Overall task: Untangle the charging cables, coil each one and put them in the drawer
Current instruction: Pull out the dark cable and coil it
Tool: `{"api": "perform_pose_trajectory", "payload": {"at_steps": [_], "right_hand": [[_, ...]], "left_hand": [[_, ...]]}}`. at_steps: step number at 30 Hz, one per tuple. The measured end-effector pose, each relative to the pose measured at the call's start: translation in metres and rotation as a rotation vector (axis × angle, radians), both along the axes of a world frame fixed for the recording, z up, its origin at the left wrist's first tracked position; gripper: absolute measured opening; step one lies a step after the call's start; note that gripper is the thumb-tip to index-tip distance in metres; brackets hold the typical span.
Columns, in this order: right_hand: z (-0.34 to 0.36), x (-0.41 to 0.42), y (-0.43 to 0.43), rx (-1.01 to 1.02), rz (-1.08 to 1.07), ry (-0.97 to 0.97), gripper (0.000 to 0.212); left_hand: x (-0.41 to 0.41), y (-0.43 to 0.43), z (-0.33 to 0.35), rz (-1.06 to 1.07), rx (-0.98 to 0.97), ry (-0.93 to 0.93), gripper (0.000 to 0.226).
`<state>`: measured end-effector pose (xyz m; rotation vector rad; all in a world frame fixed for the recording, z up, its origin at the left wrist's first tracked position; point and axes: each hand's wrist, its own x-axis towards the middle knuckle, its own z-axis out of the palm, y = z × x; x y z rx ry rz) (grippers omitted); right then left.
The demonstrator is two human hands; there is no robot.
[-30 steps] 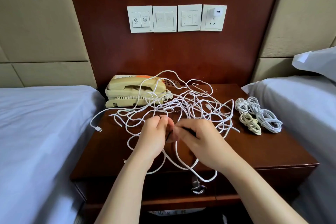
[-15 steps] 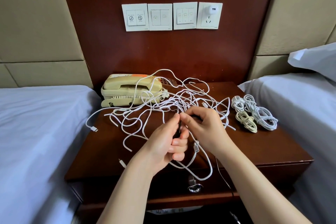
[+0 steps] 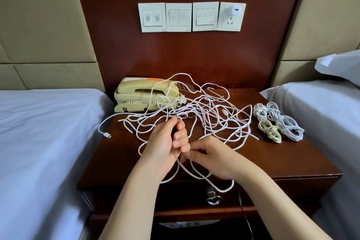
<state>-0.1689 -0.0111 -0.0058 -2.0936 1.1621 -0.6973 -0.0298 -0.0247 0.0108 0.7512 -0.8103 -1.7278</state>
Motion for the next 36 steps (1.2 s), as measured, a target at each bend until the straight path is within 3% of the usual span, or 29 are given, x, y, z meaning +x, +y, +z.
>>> {"api": "perform_pose_trajectory", "payload": {"at_steps": [7,16,21,28,36], "right_hand": [[0.006,0.006,0.012,-0.115,0.016,0.036,0.021],[0.009,0.007,0.007,-0.341,-0.152,-0.091,0.016],[0.010,-0.001,0.000,-0.304,-0.262,-0.180,0.022],[0.005,-0.013,-0.013,-0.309,-0.317,-0.269,0.023],[-0.001,-0.019,-0.020,-0.297,-0.334,-0.303,0.029]], "left_hand": [[-0.001,-0.007,-0.005,0.218,-0.099,-0.129,0.039],[-0.009,-0.008,-0.015,0.264,-0.245,-0.622,0.044],[-0.021,-0.001,-0.012,0.047,-0.143,-0.440,0.045],[-0.021,0.011,-0.004,-0.162,-0.133,-0.390,0.066],[-0.014,0.015,-0.005,-0.384,-0.096,-0.362,0.052]]}}
